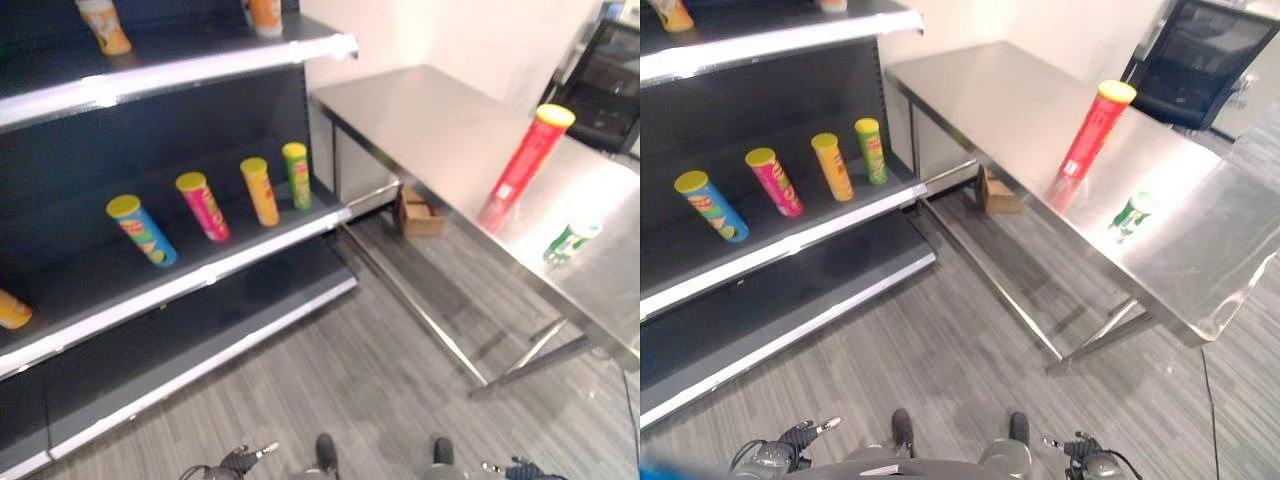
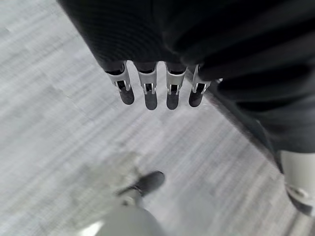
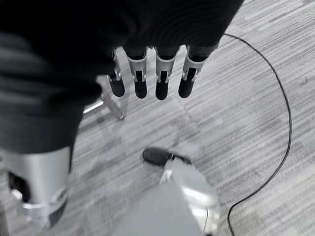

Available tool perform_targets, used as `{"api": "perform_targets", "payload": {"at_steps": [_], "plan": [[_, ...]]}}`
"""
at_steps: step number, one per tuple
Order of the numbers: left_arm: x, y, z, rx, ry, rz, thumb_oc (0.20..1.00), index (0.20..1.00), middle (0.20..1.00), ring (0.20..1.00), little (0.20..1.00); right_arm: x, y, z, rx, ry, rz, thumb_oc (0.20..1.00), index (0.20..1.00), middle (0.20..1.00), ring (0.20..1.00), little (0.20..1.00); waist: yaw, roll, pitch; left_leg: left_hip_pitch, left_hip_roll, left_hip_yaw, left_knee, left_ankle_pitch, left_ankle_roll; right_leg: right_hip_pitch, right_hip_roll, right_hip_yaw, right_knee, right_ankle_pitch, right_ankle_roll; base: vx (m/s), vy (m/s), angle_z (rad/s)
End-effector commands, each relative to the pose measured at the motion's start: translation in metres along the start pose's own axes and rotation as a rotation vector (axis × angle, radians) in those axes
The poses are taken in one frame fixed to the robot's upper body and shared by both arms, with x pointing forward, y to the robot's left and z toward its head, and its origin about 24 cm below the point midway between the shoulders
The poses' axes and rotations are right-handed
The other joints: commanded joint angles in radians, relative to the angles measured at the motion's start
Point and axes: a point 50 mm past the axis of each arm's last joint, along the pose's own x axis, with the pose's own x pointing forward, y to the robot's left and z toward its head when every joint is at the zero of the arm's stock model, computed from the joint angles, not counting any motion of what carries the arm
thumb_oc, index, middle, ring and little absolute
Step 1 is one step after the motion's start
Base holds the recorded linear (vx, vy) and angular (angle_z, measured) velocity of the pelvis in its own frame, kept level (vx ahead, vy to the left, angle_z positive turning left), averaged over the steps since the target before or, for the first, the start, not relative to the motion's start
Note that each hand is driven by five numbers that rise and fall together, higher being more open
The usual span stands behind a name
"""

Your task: Put the goods on the table back onto the shelves and tidy them up.

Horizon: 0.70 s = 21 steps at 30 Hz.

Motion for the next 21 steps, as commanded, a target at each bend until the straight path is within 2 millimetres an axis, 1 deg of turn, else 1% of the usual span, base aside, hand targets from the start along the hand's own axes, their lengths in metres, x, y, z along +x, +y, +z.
{"api": "perform_targets", "payload": {"at_steps": [1,2,3,4,5,6,7,8,9,10,11,12,13,14,16,17,18,19,20,21], "plan": [[0.003,0.008,0.036,-0.004,-0.117,0.034,1.0,1.0,1.0,1.0,1.0,-0.002,-0.026,-0.025,0.076,0.099,-0.104,1.0,1.0,1.0,1.0,1.0,-0.047,-0.015,0.039,0.113,0.059,-0.028,0.084,-0.171,-0.143,-0.089,0.025,0.047,0.084,0.033,-0.01,0.12,-0.155,0.9],[0.003,0.008,0.036,-0.004,-0.117,0.034,1.0,1.0,1.0,1.0,1.0,-0.002,-0.026,-0.025,0.076,0.099,-0.105,1.0,1.0,1.0,1.0,1.0,-0.048,-0.015,0.04,0.114,0.06,-0.029,0.085,-0.172,-0.143,-0.088,0.025,0.046,0.084,0.033,-0.011,0.12,-0.19,0.95],[0.003,0.007,0.036,-0.003,-0.117,0.031,1.0,1.0,1.0,1.0,1.0,-0.006,-0.037,-0.044,0.127,0.163,-0.151,1.0,1.0,1.0,1.0,1.0,-0.058,-0.011,0.031,0.122,0.076,-0.039,0.08,-0.169,-0.153,-0.076,0.036,0.037,0.084,0.029,-0.017,0.12,-0.193,0.68],[0.003,0.006,0.037,-0.011,-0.125,0.027,1.0,1.0,1.0,1.0,1.0,-0.01,-0.048,-0.057,0.18,0.202,-0.192,1.0,1.0,1.0,1.0,1.0,-0.067,-0.003,0.026,0.122,0.086,-0.043,0.081,-0.167,-0.161,-0.068,0.042,0.027,0.082,0.023,-0.02,0.15,-0.228,0.25],[0.003,0.005,0.039,-0.008,-0.132,0.021,1.0,1.0,1.0,1.0,1.0,-0.013,-0.056,-0.065,0.217,0.223,-0.226,1.0,1.0,1.0,1.0,1.0,-0.075,0.003,0.023,0.122,0.093,-0.047,0.084,-0.167,-0.165,-0.059,0.046,0.017,0.078,0.017,-0.024,0.07,-0.097,0.25],[0.003,0.004,0.039,-0.007,-0.132,0.02,1.0,1.0,1.0,1.0,1.0,-0.013,-0.056,-0.065,0.217,0.223,-0.226,1.0,1.0,1.0,1.0,1.0,-0.076,0.004,0.023,0.121,0.094,-0.048,0.084,-0.167,-0.165,-0.058,0.046,0.015,0.078,0.017,-0.024,0.07,-0.1,0.36],[0.003,0.002,0.041,-0.001,-0.14,0.012,1.0,1.0,1.0,1.0,1.0,-0.019,-0.076,-0.077,0.316,0.251,-0.302,1.0,1.0,1.0,1.0,1.0,-0.091,0.015,0.018,0.121,0.106,-0.05,0.084,-0.163,-0.175,-0.044,0.052,-0.002,0.073,0.004,-0.03,0.1,-0.103,0.31],[0.003,0.001,0.04,0.014,-0.132,0.002,1.0,1.0,1.0,1.0,1.0,-0.029,-0.104,-0.091,0.446,0.277,-0.404,1.0,1.0,1.0,1.0,1.0,-0.107,0.025,0.012,0.127,0.115,-0.046,0.082,-0.162,-0.181,-0.032,0.058,-0.006,0.072,-0.006,-0.033,0.13,-0.109,0.06],[0.003,0.0,0.039,0.019,-0.126,-0.003,1.0,1.0,1.0,1.0,1.0,-0.034,-0.117,-0.095,0.494,0.277,-0.451,1.0,1.0,1.0,1.0,1.0,-0.112,0.03,0.01,0.133,0.117,-0.044,0.08,-0.163,-0.183,-0.025,0.06,-0.008,0.07,-0.009,-0.033,0.12,-0.05,-0.01],[0.003,-0.002,0.038,0.031,-0.125,-0.01,1.0,1.0,1.0,1.0,1.0,-0.041,-0.136,-0.098,0.565,0.263,-0.517,1.0,1.0,1.0,1.0,1.0,-0.119,0.035,0.006,0.139,0.119,-0.04,0.079,-0.164,-0.185,-0.017,0.061,-0.01,0.067,-0.011,-0.033,0.06,-0.013,0.01],[0.003,-0.002,0.038,0.031,-0.125,-0.01,1.0,1.0,1.0,1.0,1.0,-0.041,-0.136,-0.098,0.565,0.263,-0.517,1.0,1.0,1.0,1.0,1.0,-0.118,0.035,0.007,0.139,0.119,-0.04,0.079,-0.164,-0.185,-0.017,0.061,-0.01,0.067,-0.011,-0.033,0.07,-0.001,-0.07],[0.003,-0.003,0.038,0.043,-0.125,-0.014,1.0,1.0,1.0,1.0,1.0,-0.048,-0.155,-0.1,0.643,0.234,-0.577,1.0,1.0,1.0,1.0,1.0,-0.128,0.039,0.002,0.148,0.121,-0.035,0.073,-0.166,-0.187,-0.011,0.061,-0.012,0.062,-0.012,-0.031,0.08,0.01,-0.09],[0.003,-0.004,0.036,0.049,-0.119,-0.024,1.0,1.0,1.0,1.0,1.0,-0.062,-0.187,-0.099,0.748,0.155,-0.68,1.0,1.0,1.0,1.0,1.0,-0.142,0.043,-0.004,0.159,0.121,-0.026,0.066,-0.167,-0.188,-0.006,0.061,-0.01,0.059,-0.015,-0.028,0.11,0.018,-0.07],[0.003,-0.005,0.033,0.051,-0.109,-0.026,1.0,1.0,1.0,1.0,1.0,-0.07,-0.205,-0.096,0.787,0.099,-0.732,1.0,1.0,1.0,1.0,1.0,-0.148,0.046,-0.007,0.166,0.12,-0.023,0.061,-0.169,-0.188,-0.003,0.061,-0.009,0.058,-0.016,-0.027,0.1,0.025,-0.02],[0.002,-0.009,0.028,0.062,-0.096,-0.038,1.0,1.0,1.0,1.0,1.0,-0.084,-0.241,-0.071,0.793,-0.071,-0.812,1.0,1.0,1.0,1.0,1.0,-0.156,0.05,-0.012,0.177,0.119,-0.015,0.055,-0.172,-0.189,0.003,0.059,-0.008,0.055,-0.016,-0.025,0.07,0.031,-0.08],[0.002,-0.011,0.024,0.064,-0.086,-0.046,1.0,1.0,1.0,1.0,1.0,-0.097,-0.263,-0.05,0.764,-0.194,-0.868,1.0,1.0,1.0,1.0,1.0,-0.159,0.053,-0.012,0.189,0.119,-0.012,0.05,-0.178,-0.189,0.01,0.059,-0.007,0.053,-0.02,-0.023,0.05,0.032,-0.21],[0.002,-0.013,0.022,0.068,-0.082,-0.05,1.0,1.0,1.0,1.0,1.0,-0.106,-0.276,-0.032,0.734,-0.291,-0.904,1.0,1.0,1.0,1.0,1.0,-0.159,0.055,-0.016,0.19,0.117,-0.01,0.045,-0.175,-0.188,0.009,0.058,-0.007,0.05,-0.017,-0.023,0.04,0.032,-0.2],[0.001,-0.014,0.021,0.071,-0.081,-0.052,1.0,1.0,1.0,1.0,1.0,-0.118,-0.289,-0.006,0.693,-0.418,-0.929,1.0,1.0,1.0,1.0,1.0,-0.16,0.055,-0.02,0.192,0.115,-0.008,0.042,-0.176,-0.188,0.01,0.056,-0.005,0.049,-0.017,-0.022,0.02,0.018,-0.11],[0.001,-0.015,0.021,0.072,-0.081,-0.053,1.0,1.0,1.0,1.0,1.0,-0.118,-0.289,-0.007,0.693,-0.416,-0.931,1.0,1.0,1.0,1.0,1.0,-0.16,0.056,-0.02,0.193,0.116,-0.008,0.042,-0.176,-0.188,0.01,0.056,-0.005,0.048,-0.017,-0.022,0.04,0.027,-0.06],[0.001,-0.018,0.018,0.076,-0.075,-0.059,1.0,1.0,1.0,1.0,1.0,-0.152,-0.302,0.06,0.542,-0.725,-0.975,1.0,1.0,1.0,1.0,1.0,-0.156,0.06,-0.02,0.203,0.114,-0.004,0.038,-0.182,-0.188,0.019,0.055,-0.005,0.046,-0.02,-0.022,0.02,0.026,-0.03]]}}
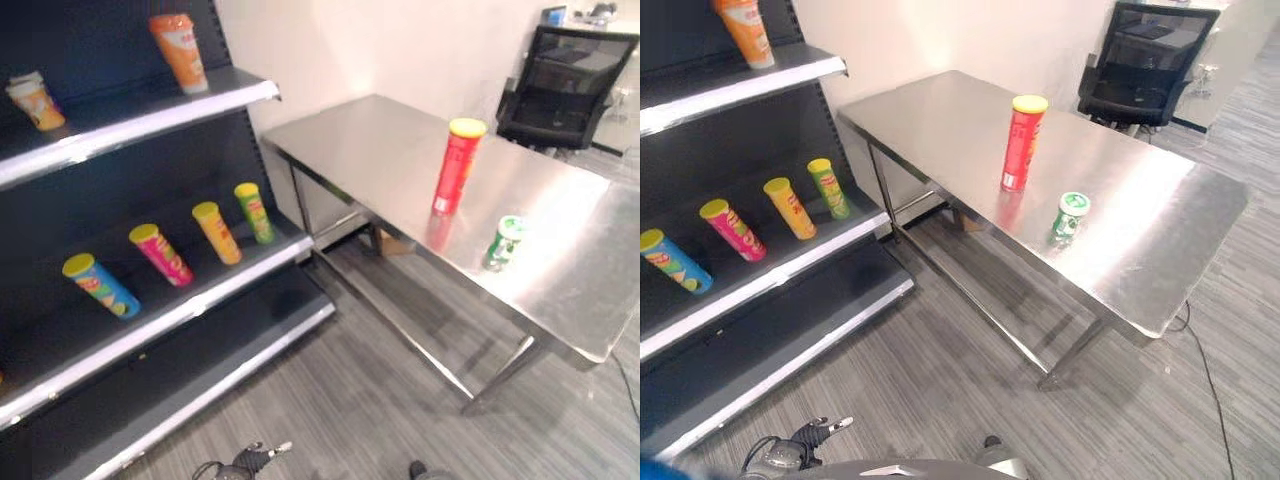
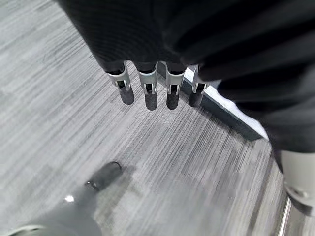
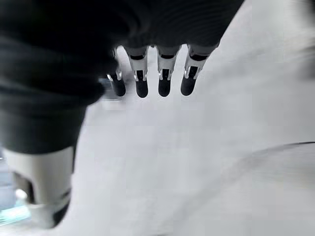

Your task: Put the goods on the table back onto the shelves and tidy them up.

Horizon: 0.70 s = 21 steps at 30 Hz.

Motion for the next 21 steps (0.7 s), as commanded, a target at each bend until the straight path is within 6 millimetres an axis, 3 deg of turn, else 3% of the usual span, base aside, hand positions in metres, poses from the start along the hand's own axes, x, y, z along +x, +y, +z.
{"api": "perform_targets", "payload": {"at_steps": [1,3,4,5,7,10,15,21], "plan": [[0.003,0.009,0.023,0.02,-0.064,0.028,1.0,1.0,1.0,1.0,1.0,-0.011,0.037,0.094,0.032,-0.431,0.065,1.0,1.0,1.0,1.0,1.0,0.052,-0.03,0.028,0.073,-0.001,0.015,0.038,-0.15,-0.02,-0.084,-0.07,0.0,0.064,-0.032,0.053,0.02,0.027,-0.06],[0.003,0.005,0.023,0.019,-0.073,0.019,1.0,1.0,1.0,1.0,1.0,-0.025,0.051,0.135,0.027,-0.614,0.105,1.0,1.0,1.0,1.0,1.0,0.068,-0.029,0.027,0.073,-0.002,0.012,0.038,-0.151,-0.018,-0.08,-0.072,-0.002,0.064,-0.034,0.052,0.0,0.009,-0.05],[0.003,0.006,0.023,0.017,-0.073,0.02,1.0,1.0,1.0,1.0,1.0,-0.025,0.053,0.136,0.026,-0.615,0.106,1.0,1.0,1.0,1.0,1.0,0.065,-0.029,0.028,0.074,-0.002,0.012,0.038,-0.151,-0.018,-0.079,-0.071,-0.003,0.064,-0.035,0.052,0.0,0.008,0.08],[0.002,0.004,0.025,0.027,-0.087,0.012,1.0,1.0,1.0,1.0,1.0,-0.036,0.059,0.163,0.048,-0.729,0.131,1.0,1.0,1.0,1.0,1.0,0.081,-0.028,0.026,0.077,-0.004,0.008,0.034,-0.152,-0.017,-0.072,-0.073,-0.008,0.062,-0.038,0.05,0.0,0.002,0.16],[0.002,0.001,0.023,0.027,-0.091,0.004,1.0,1.0,1.0,1.0,1.0,-0.045,0.064,0.185,0.067,-0.818,0.147,1.0,1.0,1.0,1.0,1.0,0.101,-0.029,0.024,0.077,-0.004,0.003,0.033,-0.15,-0.017,-0.065,-0.075,-0.015,0.061,-0.04,0.05,0.0,-0.004,0.16],[0.001,0.0,0.017,0.019,-0.084,0.001,1.0,1.0,1.0,1.0,1.0,-0.06,0.087,0.209,0.002,-0.919,0.238,1.0,1.0,1.0,1.0,1.0,0.125,-0.034,0.024,0.079,-0.004,-0.007,0.03,-0.147,-0.017,-0.051,-0.079,-0.029,0.059,-0.042,0.048,-0.01,-0.01,0.19],[-0.001,-0.001,0.004,-0.01,-0.048,0.002,1.0,1.0,1.0,1.0,1.0,-0.067,0.115,0.219,-0.165,-0.957,0.329,1.0,1.0,1.0,1.0,1.0,0.16,-0.043,0.025,0.077,-0.004,-0.02,0.029,-0.141,-0.019,-0.035,-0.083,-0.05,0.059,-0.046,0.045,-0.01,-0.02,0.18],[-0.003,-0.002,-0.007,-0.02,-0.026,-0.008,1.0,1.0,1.0,1.0,1.0,-0.061,0.149,0.207,-0.282,-0.869,0.441,1.0,1.0,1.0,1.0,1.0,0.204,-0.045,0.03,0.071,-0.001,-0.049,0.024,-0.128,-0.022,-0.017,-0.084,-0.08,0.058,-0.052,0.039,0.0,-0.026,0.15]]}}
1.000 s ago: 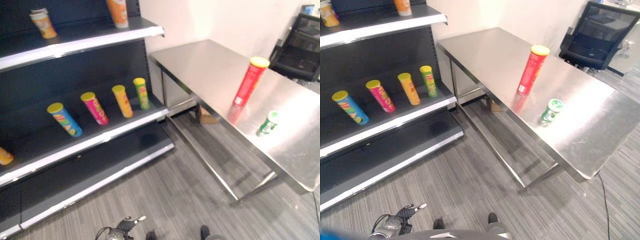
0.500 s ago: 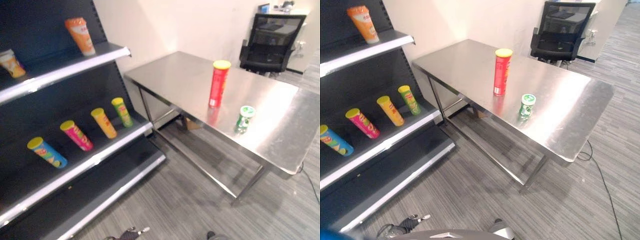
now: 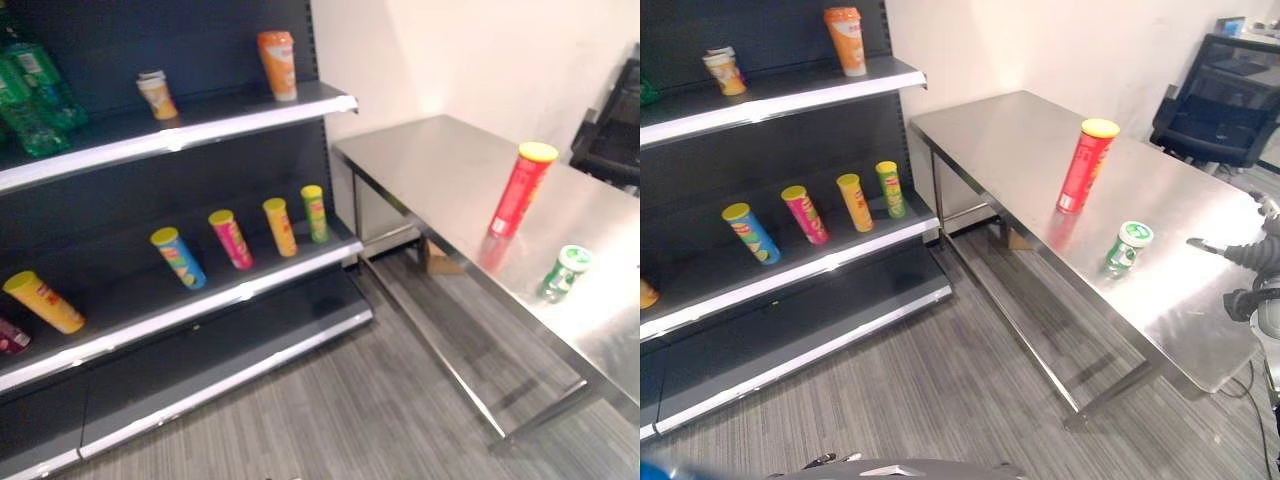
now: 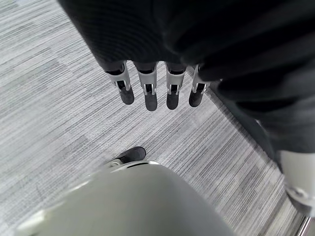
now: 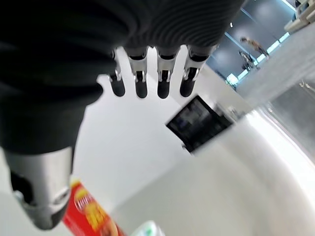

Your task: Put the goods on the table back onto the shelves and tidy them up.

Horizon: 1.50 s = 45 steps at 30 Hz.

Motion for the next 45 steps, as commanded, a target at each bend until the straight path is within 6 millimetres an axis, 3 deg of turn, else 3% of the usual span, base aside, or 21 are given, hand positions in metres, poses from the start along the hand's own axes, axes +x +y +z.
{"api": "perform_targets", "payload": {"at_steps": [1,12,26,31,33,34,39,45], "plan": [[0.004,0.022,0.028,0.009,-0.082,0.044,1.0,1.0,1.0,1.0,1.0,0.018,-0.019,0.025,-0.014,-0.078,-0.062,1.0,1.0,1.0,1.0,1.0,0.04,-0.034,0.059,0.081,0.018,0.015,0.022,-0.148,-0.034,-0.058,-0.067,0.003,0.057,-0.054,0.036,0.0,0.0,0.0],[0.002,0.024,0.025,-0.007,-0.093,0.048,1.0,1.0,1.0,1.0,1.0,0.028,-0.004,0.02,-0.136,-0.013,0.009,1.0,1.0,1.0,1.0,1.0,0.062,-0.02,0.076,0.052,0.02,-0.018,0.02,-0.126,-0.043,-0.057,-0.065,-0.026,0.05,-0.059,0.03,0.0,-0.017,0.05],[0.001,0.024,0.022,0.002,-0.092,0.056,1.0,1.0,1.0,1.0,1.0,0.042,0.017,0.031,-0.149,-0.012,0.03,1.0,1.0,1.0,1.0,1.0,0.091,-0.006,0.081,0.036,0.02,-0.044,0.017,-0.117,-0.047,-0.045,-0.063,-0.05,0.041,-0.066,0.026,0.02,-0.024,0.08],[0.001,0.024,0.022,0.003,-0.089,0.057,1.0,1.0,1.0,1.0,1.0,0.042,0.025,0.025,-0.185,0.022,0.073,1.0,1.0,1.0,1.0,1.0,0.096,-0.006,0.08,0.036,0.018,-0.052,0.018,-0.116,-0.046,-0.04,-0.065,-0.057,0.044,-0.069,0.025,0.01,-0.008,0.05],[0.001,0.024,0.021,0.005,-0.089,0.056,1.0,1.0,1.0,1.0,1.0,0.041,0.034,0.017,-0.199,0.059,0.122,0.256,0.256,0.256,0.256,0.256,0.1,-0.007,0.081,0.036,0.018,-0.055,0.018,-0.116,-0.046,-0.037,-0.066,-0.062,0.046,-0.07,0.025,0.01,-0.001,0.02],[0.001,0.025,0.022,0.004,-0.091,0.055,1.0,1.0,1.0,1.0,1.0,0.04,0.037,0.015,-0.211,0.073,0.144,0.2,0.2,0.2,0.2,0.2,0.102,-0.007,0.081,0.036,0.017,-0.055,0.017,-0.115,-0.045,-0.036,-0.066,-0.063,0.045,-0.069,0.025,0.0,0.0,0.0],[0.001,0.026,0.024,-0.002,-0.097,0.056,1.0,1.0,1.0,1.0,1.0,0.041,0.04,0.016,-0.235,0.071,0.178,0.2,0.2,0.2,0.2,0.2,0.1,-0.011,0.086,0.032,0.017,-0.059,0.016,-0.113,-0.047,-0.039,-0.067,-0.065,0.048,-0.07,0.026,0.0,0.005,0.06],[0.0,0.031,0.02,-0.054,-0.088,0.09,1.0,1.0,1.0,1.0,1.0,0.025,0.008,0.043,-0.186,-0.138,0.021,0.2,0.2,0.2,0.2,0.2,0.081,-0.012,0.083,0.044,0.03,-0.056,0.018,-0.121,-0.051,-0.031,-0.058,-0.065,0.058,-0.088,0.022,0.01,-0.027,0.07]]}}
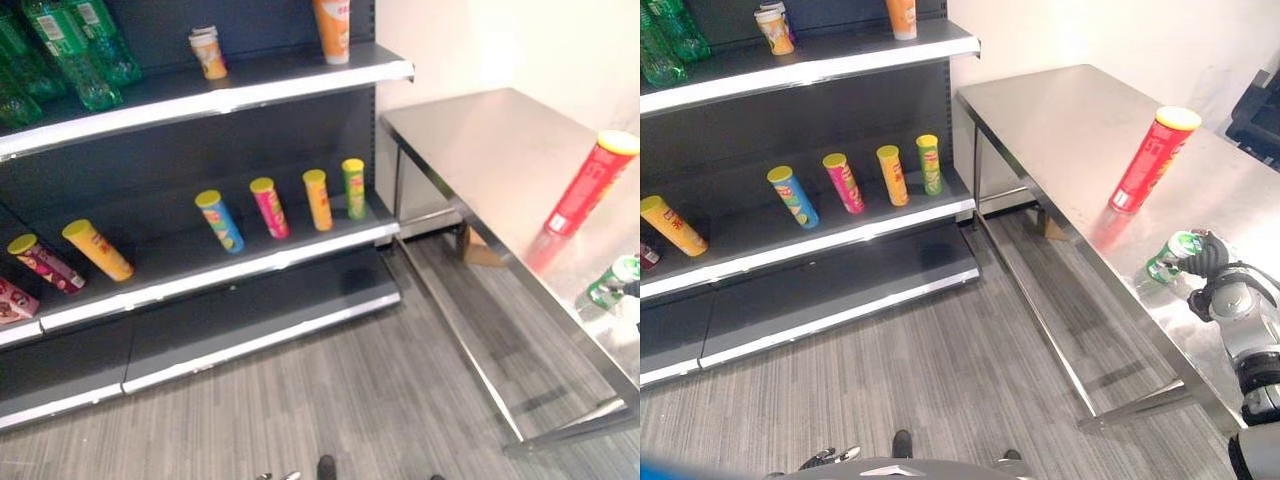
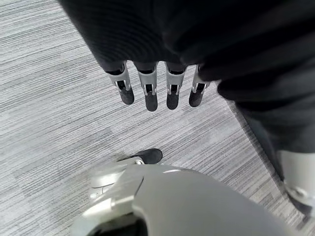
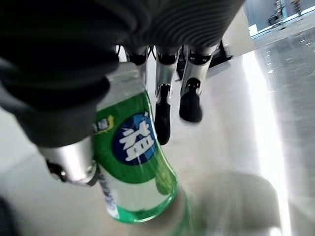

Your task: Put the goods on the table back onto the shelves and tidy them up.

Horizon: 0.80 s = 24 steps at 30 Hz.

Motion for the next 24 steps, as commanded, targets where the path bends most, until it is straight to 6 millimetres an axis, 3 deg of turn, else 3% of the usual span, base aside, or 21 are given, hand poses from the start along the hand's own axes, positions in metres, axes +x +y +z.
{"api": "perform_targets", "payload": {"at_steps": [1,4,6,9,13,15,17,18,22,24], "plan": [[0.003,0.025,0.021,0.024,-0.062,0.071,1.0,1.0,1.0,1.0,1.0,0.002,-0.043,0.034,0.026,-0.174,-0.218,0.2,0.2,0.2,0.2,0.2,0.014,-0.032,0.016,0.094,0.044,0.036,0.018,-0.144,-0.058,-0.038,-0.056,0.025,0.061,-0.088,0.022,0.01,-0.071,0.05],[0.003,0.028,0.021,0.018,-0.066,0.077,1.0,1.0,1.0,1.0,1.0,-0.01,-0.054,0.04,0.066,-0.241,-0.269,0.2,0.2,0.2,0.2,0.2,0.013,-0.032,0.018,0.094,0.058,0.032,0.022,-0.142,-0.066,-0.036,-0.046,0.024,0.068,-0.103,0.016,0.0,-0.072,0.03],[0.002,0.034,0.023,-0.008,-0.08,0.089,1.0,1.0,1.0,1.0,1.0,-0.025,-0.068,0.061,0.101,-0.382,-0.316,0.2,0.2,0.2,0.2,0.2,0.013,-0.033,0.024,0.079,0.085,0.018,0.048,-0.138,-0.079,-0.036,-0.022,0.019,0.084,-0.13,-0.001,-0.02,-0.156,0.03],[0.001,0.037,0.025,-0.027,-0.099,0.093,1.0,1.0,1.0,1.0,1.0,-0.034,-0.077,0.072,0.119,-0.454,-0.346,0.2,0.2,0.2,0.2,0.2,0.019,-0.036,0.032,0.052,0.105,-0.001,0.087,-0.138,-0.089,-0.034,-0.005,0.007,0.089,-0.144,-0.015,-0.03,-0.098,0.01],[-0.001,0.041,0.027,-0.124,-0.121,0.126,1.0,1.0,1.0,1.0,1.0,-0.044,-0.092,0.098,0.174,-0.601,-0.416,0.2,0.2,0.2,0.2,0.2,0.045,-0.064,0.083,-0.055,0.1,-0.051,0.258,-0.149,-0.103,-0.017,0.009,-0.026,0.081,-0.16,-0.036,-0.07,-0.116,0.24],[0.0,0.039,0.025,-0.172,-0.116,0.132,1.0,1.0,1.0,1.0,1.0,-0.05,-0.103,0.103,0.164,-0.63,-0.469,0.2,0.2,0.2,0.2,0.2,0.049,-0.069,0.098,-0.111,0.127,-0.019,0.227,-0.108,-0.099,0.0,0.005,-0.069,0.065,-0.167,-0.028,-0.01,0.042,0.58],[0.0,0.034,0.014,-0.146,-0.068,0.122,1.0,1.0,1.0,1.0,1.0,-0.058,-0.115,0.108,0.162,-0.658,-0.545,0.2,0.2,0.2,0.2,0.2,0.06,-0.068,0.099,-0.201,0.171,0.059,0.103,-0.012,-0.092,0.012,-0.007,-0.11,0.053,-0.171,-0.015,0.15,0.194,1.25],[-0.001,0.035,0.008,-0.126,-0.04,0.126,1.0,1.0,1.0,1.0,1.0,-0.06,-0.117,0.112,0.158,-0.675,-0.559,0.2,0.2,0.2,0.2,0.2,0.067,-0.069,0.094,-0.213,0.18,0.075,0.077,0.003,-0.1,0.019,-0.014,-0.118,0.052,-0.177,-0.007,0.16,0.172,1.31],[-0.003,0.033,-0.01,-0.092,0.034,0.128,1.0,1.0,1.0,1.0,1.0,-0.061,-0.114,0.121,0.121,-0.701,-0.543,0.2,0.2,0.2,0.2,0.2,0.068,-0.06,0.055,-0.18,0.168,0.107,0.062,0.013,-0.1,0.04,-0.041,-0.114,0.055,-0.17,0.022,0.24,0.278,0.6],[-0.003,0.038,-0.01,-0.071,0.036,0.144,1.0,1.0,1.0,1.0,1.0,-0.058,-0.11,0.13,0.102,-0.722,-0.523,0.2,0.2,0.2,0.2,0.2,0.081,-0.076,0.039,-0.178,0.13,0.108,0.104,-0.025,-0.078,0.043,-0.099,-0.102,0.076,-0.146,0.043,0.24,0.316,0.11]]}}
